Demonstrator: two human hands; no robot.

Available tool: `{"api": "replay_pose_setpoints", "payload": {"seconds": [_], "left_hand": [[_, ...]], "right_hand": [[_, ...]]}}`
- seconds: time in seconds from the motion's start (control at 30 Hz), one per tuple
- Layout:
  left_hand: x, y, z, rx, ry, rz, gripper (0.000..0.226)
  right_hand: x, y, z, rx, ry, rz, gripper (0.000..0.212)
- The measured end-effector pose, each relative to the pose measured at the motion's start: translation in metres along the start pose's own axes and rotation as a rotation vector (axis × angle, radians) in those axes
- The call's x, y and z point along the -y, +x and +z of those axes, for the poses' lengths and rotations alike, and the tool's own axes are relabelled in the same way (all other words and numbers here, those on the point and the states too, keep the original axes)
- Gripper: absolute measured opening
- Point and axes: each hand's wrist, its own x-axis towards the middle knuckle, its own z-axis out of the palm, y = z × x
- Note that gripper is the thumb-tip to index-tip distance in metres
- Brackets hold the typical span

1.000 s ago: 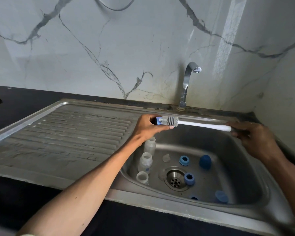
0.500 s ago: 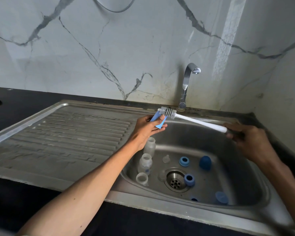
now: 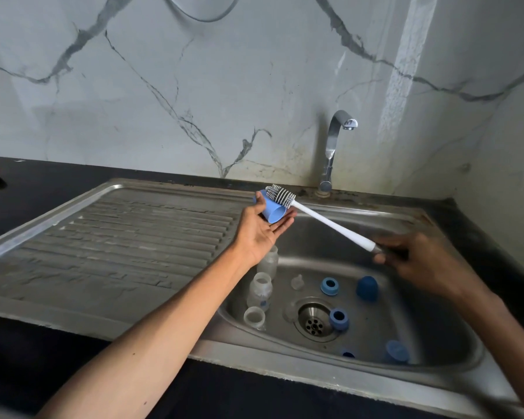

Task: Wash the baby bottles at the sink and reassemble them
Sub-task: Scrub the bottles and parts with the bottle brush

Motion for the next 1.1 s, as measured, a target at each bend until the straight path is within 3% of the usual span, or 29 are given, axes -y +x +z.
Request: {"api": "replay_pose_setpoints", "payload": {"seconds": [0.17, 0.27, 0.47, 0.67, 0.87, 0.97, 1.1], "left_hand": [[-0.001, 0.005, -0.007, -0.041, -0.011, -0.014, 0.035], [0.004, 0.003, -0.003, 0.020, 0.002, -0.044, 0.034], [-0.008, 0.008, 0.000, -0.008, -0.215, -0.034, 0.038], [-0.007, 0.009, -0.009, 0.050, -0.096, -0.062, 0.041], [-0.015, 0.012, -0.012, 0.034, -0.230, -0.021, 0.033], [-0.008, 0.010, -0.009, 0.112, -0.090, -0.051, 0.037], [0.008, 0.005, 0.005, 0.138, 0.312, 0.063, 0.017]], "right_hand": [[0.004, -0.003, -0.004, 0.006, -0.007, -0.010, 0.041], [0.007, -0.004, -0.004, -0.003, 0.024, 0.005, 0.040], [-0.003, -0.002, -0.010, 0.002, 0.035, -0.021, 0.034], [0.001, -0.001, -0.004, 0.003, 0.018, -0.019, 0.039], [-0.006, 0.001, -0.008, 0.018, 0.013, -0.003, 0.042], [-0.001, 0.001, -0.002, 0.015, 0.020, -0.009, 0.038], [-0.005, 0.001, 0.002, -0.013, 0.037, 0.014, 0.034]]}}
